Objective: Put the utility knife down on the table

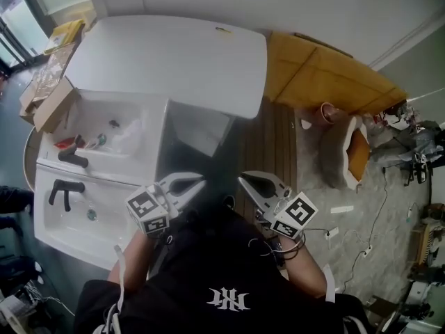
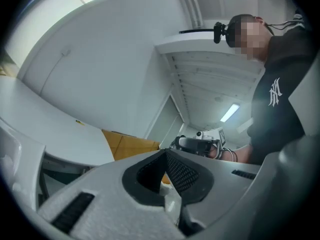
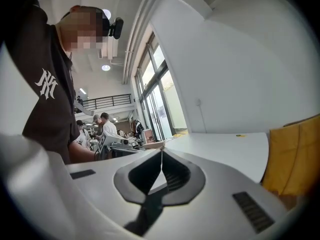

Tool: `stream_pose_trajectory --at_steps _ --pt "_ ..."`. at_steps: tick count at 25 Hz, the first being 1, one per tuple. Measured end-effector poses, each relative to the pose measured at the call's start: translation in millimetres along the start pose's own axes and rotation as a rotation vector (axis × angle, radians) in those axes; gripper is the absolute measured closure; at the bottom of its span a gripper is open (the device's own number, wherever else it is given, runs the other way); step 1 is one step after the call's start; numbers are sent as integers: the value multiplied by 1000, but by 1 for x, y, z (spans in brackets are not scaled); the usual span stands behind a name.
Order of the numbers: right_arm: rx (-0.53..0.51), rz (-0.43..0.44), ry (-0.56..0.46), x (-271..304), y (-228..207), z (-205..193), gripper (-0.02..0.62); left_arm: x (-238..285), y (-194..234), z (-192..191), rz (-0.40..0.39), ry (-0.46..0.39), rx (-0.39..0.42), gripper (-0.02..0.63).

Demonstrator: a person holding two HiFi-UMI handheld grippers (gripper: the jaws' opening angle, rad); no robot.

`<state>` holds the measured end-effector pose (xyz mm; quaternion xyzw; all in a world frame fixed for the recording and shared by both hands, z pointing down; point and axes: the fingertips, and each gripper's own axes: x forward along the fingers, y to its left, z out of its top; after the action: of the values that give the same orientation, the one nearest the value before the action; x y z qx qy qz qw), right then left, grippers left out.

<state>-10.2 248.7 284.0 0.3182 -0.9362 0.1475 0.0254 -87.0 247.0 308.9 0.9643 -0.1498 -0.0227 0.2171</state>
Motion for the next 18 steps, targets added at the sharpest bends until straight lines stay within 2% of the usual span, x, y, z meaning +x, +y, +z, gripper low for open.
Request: stream_pose_trajectory --at_steps 2,5,6,9,11,13,15,18 --pt "33 27 -1 -9 14 -4 589 -1 -17 2 -8 -1 32 601" --pt "160 92 -53 -20 36 -9 589 8 -48 4 -35 14 106 600" --pt "173 102 -57 -23 40 -11 589 12 -54 3 -31 4 95 600" --pt "106 102 -79 -50 43 -1 589 25 -66 3 -17 -55 -2 601" --pt "96 121 -123 -77 43 5 591 41 -81 -2 -39 -11 40 601" --pt "68 118 -122 -96 41 -1 591 58 -93 -6 -73 32 66 600" --pt "45 88 -106 -107 35 -8 592 70 -98 -7 -94 42 64 601" --pt "53 61 -134 -121 29 -4 592 83 -108 -1 -104 32 74 600"
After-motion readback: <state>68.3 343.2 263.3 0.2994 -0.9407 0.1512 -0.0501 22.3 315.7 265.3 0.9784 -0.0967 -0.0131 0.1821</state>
